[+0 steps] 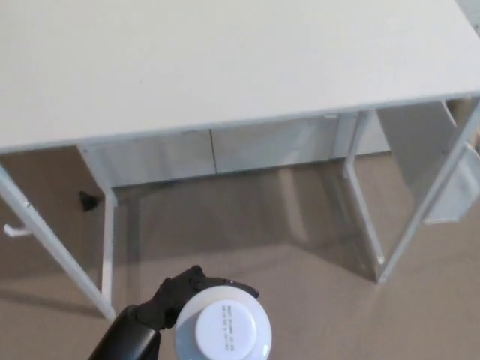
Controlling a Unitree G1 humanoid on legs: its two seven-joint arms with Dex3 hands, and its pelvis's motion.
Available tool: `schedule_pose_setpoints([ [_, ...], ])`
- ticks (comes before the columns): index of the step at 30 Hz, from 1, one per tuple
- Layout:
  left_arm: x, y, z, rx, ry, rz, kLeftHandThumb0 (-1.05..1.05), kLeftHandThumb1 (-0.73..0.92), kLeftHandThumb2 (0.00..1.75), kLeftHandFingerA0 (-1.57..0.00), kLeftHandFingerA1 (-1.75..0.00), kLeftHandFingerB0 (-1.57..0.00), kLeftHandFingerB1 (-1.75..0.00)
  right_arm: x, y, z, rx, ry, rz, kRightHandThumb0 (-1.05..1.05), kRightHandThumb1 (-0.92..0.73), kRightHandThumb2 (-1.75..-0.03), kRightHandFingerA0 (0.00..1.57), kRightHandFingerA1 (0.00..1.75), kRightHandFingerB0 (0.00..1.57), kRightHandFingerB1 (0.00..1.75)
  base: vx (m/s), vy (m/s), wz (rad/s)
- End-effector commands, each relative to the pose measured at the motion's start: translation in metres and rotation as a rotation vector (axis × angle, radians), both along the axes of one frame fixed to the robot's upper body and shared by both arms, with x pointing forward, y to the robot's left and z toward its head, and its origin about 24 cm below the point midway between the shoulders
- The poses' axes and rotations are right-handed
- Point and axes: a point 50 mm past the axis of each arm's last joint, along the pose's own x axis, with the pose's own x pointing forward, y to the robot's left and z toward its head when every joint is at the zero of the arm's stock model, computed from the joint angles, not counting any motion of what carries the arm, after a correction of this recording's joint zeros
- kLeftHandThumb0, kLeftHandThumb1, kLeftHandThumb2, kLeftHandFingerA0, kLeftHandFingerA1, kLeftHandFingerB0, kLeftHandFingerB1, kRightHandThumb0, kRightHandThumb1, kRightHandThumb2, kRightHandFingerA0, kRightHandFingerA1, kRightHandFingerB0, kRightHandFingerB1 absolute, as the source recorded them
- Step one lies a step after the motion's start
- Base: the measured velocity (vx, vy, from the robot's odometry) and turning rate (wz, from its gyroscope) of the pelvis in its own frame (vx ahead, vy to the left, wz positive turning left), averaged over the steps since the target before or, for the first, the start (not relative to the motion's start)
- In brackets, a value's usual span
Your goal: The robot picks up a bottle from a person using its left hand and walk towards the table in frontand put the bottle on the table.
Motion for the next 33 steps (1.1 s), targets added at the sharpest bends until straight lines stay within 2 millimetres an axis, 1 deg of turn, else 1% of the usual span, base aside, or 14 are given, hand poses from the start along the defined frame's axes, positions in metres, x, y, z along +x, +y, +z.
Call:
schedule_pose_setpoints([
  [1,0.001,-0.001,0.007,-0.024,-0.050,0.003,-0.17,0.79,0.72,-0.93,-1.48,-0.77,-1.07,-0.001,-0.005,0.002,-0.015,0.003,-0.007,-0.37,-0.76,-0.62,0.61,0.49,0.51,0.42,0.36,-0.232,0.34],
  [5,0.002,0.001,0.009,-0.014,-0.082,0.011,-0.17,0.79,0.71,-0.93,-1.49,-0.78,-1.06,-0.001,-0.005,0.002,-0.019,0.006,0.001,-0.36,-0.76,-0.62,0.63,0.52,0.50,0.42,0.25,-0.164,0.21],
  [8,0.003,0.004,0.016,-0.030,-0.088,0.023,-0.14,0.80,0.70,-0.93,-1.48,-0.77,-1.04,-0.001,-0.005,0.003,-0.007,0.005,-0.006,-0.36,-0.77,-0.62,0.61,0.50,0.51,0.42,0.11,-0.068,-0.02],
  [9,0.006,0.005,0.018,-0.038,-0.103,0.028,-0.14,0.80,0.70,-0.95,-1.46,-0.78,-1.02,0.001,-0.007,0.004,0.000,-0.003,-0.006,-0.36,-0.77,-0.62,0.60,0.52,0.51,0.44,0.13,-0.021,-0.05],
  [11,0.010,0.008,0.023,-0.033,-0.130,0.044,-0.16,0.80,0.69,-0.93,-1.46,-0.78,-1.01,0.001,-0.007,0.004,-0.002,-0.007,-0.015,-0.36,-0.77,-0.63,0.60,0.50,0.49,0.42,0.11,0.013,-0.09],
  [13,0.016,0.011,0.028,-0.029,-0.147,0.056,-0.17,0.81,0.67,-0.89,-1.47,-0.77,-1.02,0.003,-0.008,0.005,-0.012,-0.001,-0.011,-0.36,-0.77,-0.63,0.60,0.50,0.49,0.42,0.07,0.065,-0.12],
  [15,0.025,0.016,0.037,-0.034,-0.172,0.087,-0.16,0.81,0.67,-0.92,-1.45,-0.77,-1.01,0.006,-0.007,0.005,-0.016,0.004,0.004,-0.37,-0.78,-0.63,0.62,0.51,0.51,0.43,0.05,0.102,0.31],
  [18,0.039,0.025,0.050,-0.031,-0.236,0.113,-0.15,0.79,0.69,-0.94,-1.42,-0.77,-0.99,0.006,-0.007,0.005,-0.017,0.010,0.031,-0.40,-0.79,-0.64,0.60,0.48,0.49,0.41,-0.01,0.084,0.07],
  [19,0.040,0.026,0.052,-0.032,-0.240,0.115,-0.15,0.79,0.69,-0.94,-1.42,-0.77,-0.99,0.006,-0.007,0.005,-0.021,0.015,0.041,-0.40,-0.79,-0.64,0.60,0.48,0.49,0.41,0.00,0.000,0.00],
  [21,0.054,0.029,0.065,-0.034,-0.289,0.125,-0.18,0.79,0.70,-0.97,-1.42,-0.77,-1.01,0.013,-0.007,0.007,-0.003,-0.016,0.012,-0.38,-0.78,-0.63,0.58,0.50,0.47,0.42,0.02,0.051,0.17],
  [23,0.059,0.029,0.069,-0.048,-0.292,0.126,-0.21,0.79,0.70,-0.98,-1.42,-0.78,-1.00,0.015,-0.007,0.008,0.002,-0.019,0.020,-0.38,-0.79,-0.63,0.57,0.48,0.46,0.41,0.09,0.058,-0.08],
  [25,0.058,0.028,0.070,-0.051,-0.285,0.121,-0.23,0.79,0.70,-0.98,-1.42,-0.78,-1.00,0.008,-0.007,0.006,-0.005,0.001,0.023,-0.39,-0.79,-0.64,0.60,0.49,0.47,0.41,0.19,0.012,-0.05],
  [29,0.058,0.026,0.070,-0.051,-0.280,0.113,-0.26,0.76,0.74,-0.98,-1.43,-0.79,-0.99,0.008,-0.007,0.006,0.000,-0.007,0.009,-0.39,-0.79,-0.63,0.58,0.49,0.49,0.42,0.18,-0.012,0.00],
  [33,0.056,0.024,0.066,-0.032,-0.268,0.112,-0.27,0.77,0.74,-0.97,-1.44,-0.78,-0.99,0.004,-0.007,0.005,-0.003,0.000,-0.010,-0.38,-0.77,-0.63,0.60,0.49,0.50,0.42,0.18,-0.091,0.13],
])
